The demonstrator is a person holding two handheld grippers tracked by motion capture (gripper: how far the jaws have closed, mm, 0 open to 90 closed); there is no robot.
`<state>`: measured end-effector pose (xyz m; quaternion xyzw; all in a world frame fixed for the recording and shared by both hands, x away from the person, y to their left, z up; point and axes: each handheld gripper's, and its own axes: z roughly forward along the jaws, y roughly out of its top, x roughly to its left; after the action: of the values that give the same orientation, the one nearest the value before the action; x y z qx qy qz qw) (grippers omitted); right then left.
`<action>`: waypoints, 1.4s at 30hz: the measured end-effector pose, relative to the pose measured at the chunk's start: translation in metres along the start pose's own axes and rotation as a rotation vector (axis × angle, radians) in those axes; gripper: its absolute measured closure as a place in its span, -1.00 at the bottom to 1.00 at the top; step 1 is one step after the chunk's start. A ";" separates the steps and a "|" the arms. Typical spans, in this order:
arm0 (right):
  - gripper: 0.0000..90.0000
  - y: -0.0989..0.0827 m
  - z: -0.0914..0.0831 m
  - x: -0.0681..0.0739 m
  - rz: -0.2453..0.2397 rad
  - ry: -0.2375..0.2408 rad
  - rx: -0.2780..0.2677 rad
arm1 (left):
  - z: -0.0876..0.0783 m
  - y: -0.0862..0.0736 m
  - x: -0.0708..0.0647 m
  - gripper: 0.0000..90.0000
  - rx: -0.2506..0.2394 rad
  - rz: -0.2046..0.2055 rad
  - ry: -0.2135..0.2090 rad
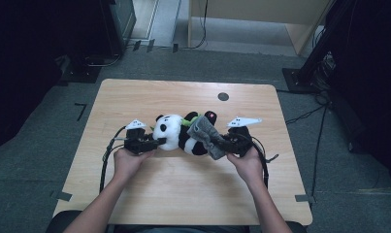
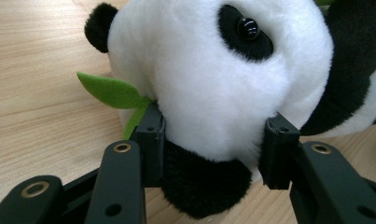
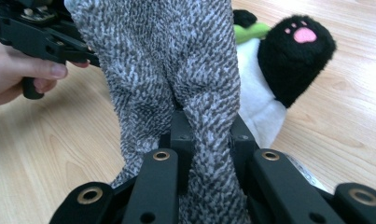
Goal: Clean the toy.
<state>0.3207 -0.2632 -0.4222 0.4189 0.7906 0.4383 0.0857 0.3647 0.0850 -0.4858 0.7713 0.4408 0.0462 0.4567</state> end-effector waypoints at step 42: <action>0.75 -0.018 0.013 -0.015 0.077 -0.024 0.041 | 0.000 0.000 0.001 0.17 0.000 -0.029 -0.002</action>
<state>0.3262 -0.2708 -0.4475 0.4560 0.7816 0.4199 0.0693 0.3655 0.0852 -0.4862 0.7649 0.4515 0.0385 0.4578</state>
